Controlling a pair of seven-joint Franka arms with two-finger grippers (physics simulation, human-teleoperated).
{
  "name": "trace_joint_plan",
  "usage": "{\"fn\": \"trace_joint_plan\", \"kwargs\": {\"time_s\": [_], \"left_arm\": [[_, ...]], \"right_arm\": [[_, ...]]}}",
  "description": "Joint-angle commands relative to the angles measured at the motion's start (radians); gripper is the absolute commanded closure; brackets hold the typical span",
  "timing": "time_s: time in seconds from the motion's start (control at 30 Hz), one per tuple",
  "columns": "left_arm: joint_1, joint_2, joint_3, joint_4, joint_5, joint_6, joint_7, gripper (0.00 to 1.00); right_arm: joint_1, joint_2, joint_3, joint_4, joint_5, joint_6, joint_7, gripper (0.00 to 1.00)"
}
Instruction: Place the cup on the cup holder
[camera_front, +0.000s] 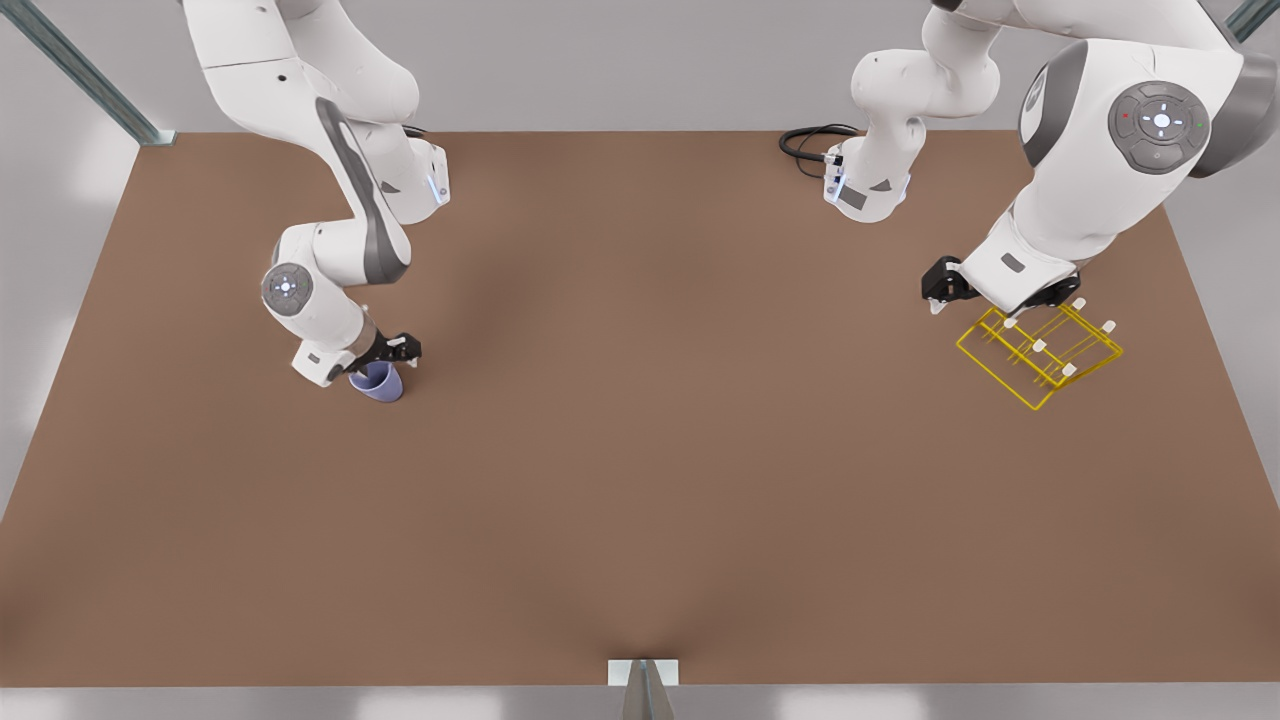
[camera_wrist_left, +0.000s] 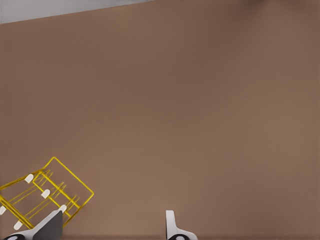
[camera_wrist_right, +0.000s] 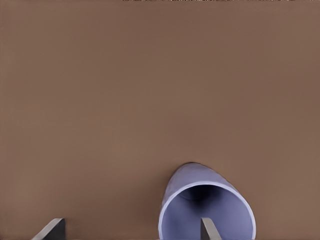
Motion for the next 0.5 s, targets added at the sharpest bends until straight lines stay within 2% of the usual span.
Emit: {"fn": "trace_joint_plan", "kwargs": {"time_s": [0.0, 0.13, 0.3, 0.47], "left_arm": [[0.000, -0.001, -0.001, 0.000, 0.001, 0.000, -0.001, 0.00], [0.000, -0.001, -0.001, 0.000, 0.001, 0.000, -0.001, 0.00], [-0.007, -0.001, -0.001, 0.000, 0.001, 0.000, -0.001, 0.00], [-0.007, -0.001, -0.001, 0.000, 0.001, -0.003, -0.001, 0.00]], "right_arm": [[0.004, 0.000, 0.003, -0.003, 0.011, 0.019, -0.024, 0.00], [-0.019, -0.004, 0.002, -0.087, 0.011, 0.073, -0.026, 0.00], [-0.027, 0.005, 0.000, -0.090, 0.011, 0.077, -0.029, 0.00], [-0.031, 0.085, 0.000, -0.090, 0.004, 0.105, -0.027, 0.00]]}}
